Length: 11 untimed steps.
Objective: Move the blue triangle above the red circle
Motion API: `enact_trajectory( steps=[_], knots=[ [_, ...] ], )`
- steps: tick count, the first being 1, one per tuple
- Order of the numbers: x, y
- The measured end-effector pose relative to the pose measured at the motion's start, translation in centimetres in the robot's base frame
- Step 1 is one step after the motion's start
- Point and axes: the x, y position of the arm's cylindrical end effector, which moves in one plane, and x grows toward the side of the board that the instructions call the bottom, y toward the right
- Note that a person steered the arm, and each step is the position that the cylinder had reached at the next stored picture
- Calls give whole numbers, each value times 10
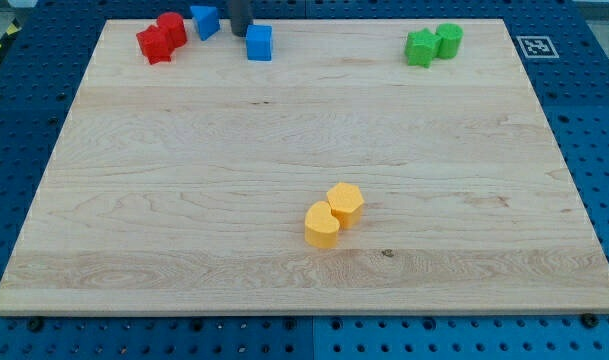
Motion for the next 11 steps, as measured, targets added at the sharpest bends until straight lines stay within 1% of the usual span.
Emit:
enact_trajectory(
  steps=[1,6,7,8,9,10,11],
  knots=[
    [-16,-2],
    [-17,-78],
    [-17,-79],
    [-17,-54],
    [-16,9],
    [-7,46],
    [17,47]
  ],
)
